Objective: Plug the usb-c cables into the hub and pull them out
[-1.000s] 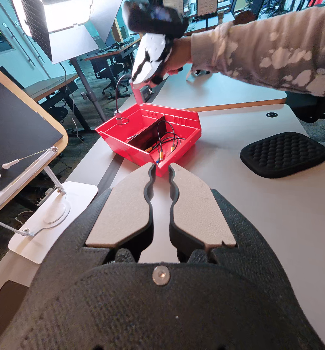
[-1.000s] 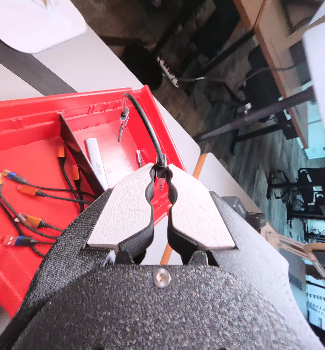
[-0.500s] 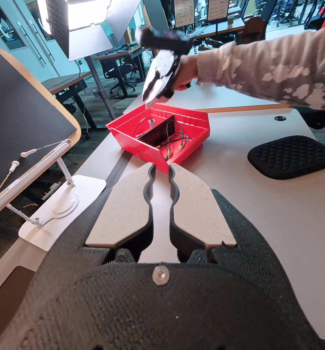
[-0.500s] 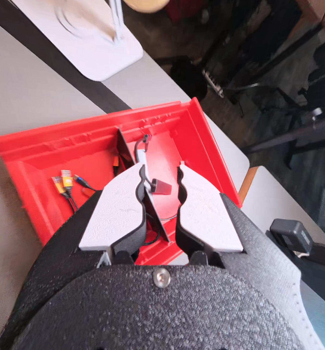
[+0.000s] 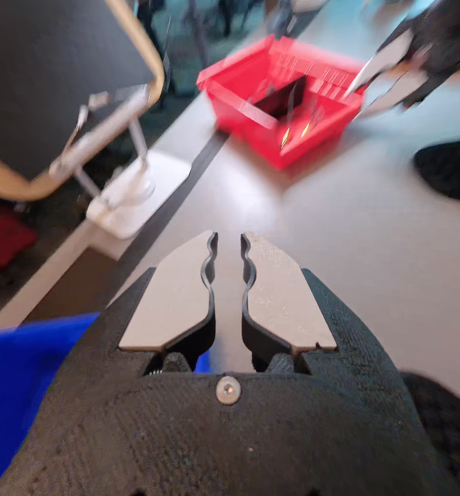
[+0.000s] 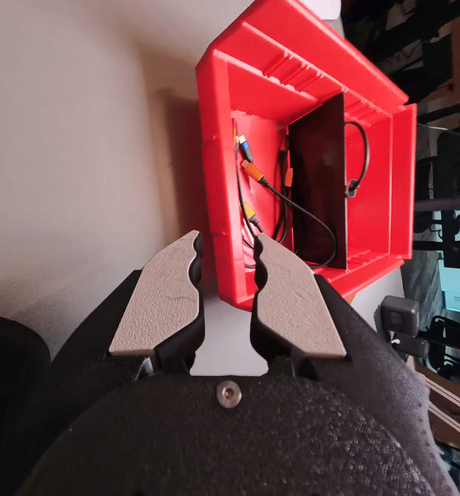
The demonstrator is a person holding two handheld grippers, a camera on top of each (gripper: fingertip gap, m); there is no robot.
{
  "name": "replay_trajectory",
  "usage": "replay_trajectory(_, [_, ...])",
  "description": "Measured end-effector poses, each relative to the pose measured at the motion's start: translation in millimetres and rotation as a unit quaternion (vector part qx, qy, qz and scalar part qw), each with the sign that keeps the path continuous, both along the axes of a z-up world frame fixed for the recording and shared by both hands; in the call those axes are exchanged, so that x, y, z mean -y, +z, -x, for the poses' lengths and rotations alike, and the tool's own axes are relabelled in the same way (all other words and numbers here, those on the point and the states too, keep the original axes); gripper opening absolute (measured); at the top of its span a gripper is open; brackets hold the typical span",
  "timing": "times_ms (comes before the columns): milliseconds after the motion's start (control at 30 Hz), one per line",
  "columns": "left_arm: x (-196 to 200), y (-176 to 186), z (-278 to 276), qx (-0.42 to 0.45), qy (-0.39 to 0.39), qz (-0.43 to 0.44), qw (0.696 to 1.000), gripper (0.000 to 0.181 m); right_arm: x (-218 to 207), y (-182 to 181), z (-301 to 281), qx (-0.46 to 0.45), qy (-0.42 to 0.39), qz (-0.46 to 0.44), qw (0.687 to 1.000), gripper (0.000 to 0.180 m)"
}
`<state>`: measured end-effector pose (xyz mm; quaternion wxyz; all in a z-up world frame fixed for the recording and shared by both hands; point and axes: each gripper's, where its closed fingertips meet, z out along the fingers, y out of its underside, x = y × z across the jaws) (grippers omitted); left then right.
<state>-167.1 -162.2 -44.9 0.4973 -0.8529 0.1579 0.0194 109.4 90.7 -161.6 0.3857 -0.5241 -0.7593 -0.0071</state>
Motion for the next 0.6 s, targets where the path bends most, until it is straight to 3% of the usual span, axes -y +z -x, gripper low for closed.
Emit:
replay_trajectory(133, [51, -73, 59, -0.025, 0.096, 0.158, 0.983, 0.032, 1, -23, 19, 0.051, 0.018, 0.011, 0.998, 0.044])
replay_trajectory(333, [97, -159, 100, -0.066, 0.161, 0.322, 0.931, 0.058, -21, -59, 57, 0.124, 0.017, -0.023, 0.992, 0.036])
replay_trajectory(400, [100, -176, 104, -0.095, 0.161, 0.352, 0.917, 0.056, -22, -60, 67, 0.114, 0.026, -0.019, 0.993, 0.030])
replay_trajectory(500, [91, -183, 103, -0.141, 0.144, 0.350, 0.915, 0.030, -18, -61, 66, 0.120, 0.031, -0.021, 0.992, 0.030])
replay_trajectory(600, [78, -182, 99, -0.167, 0.146, 0.339, 0.914, 0.029, -2, -61, 59, 0.122, 0.062, -0.026, 0.990, 0.030])
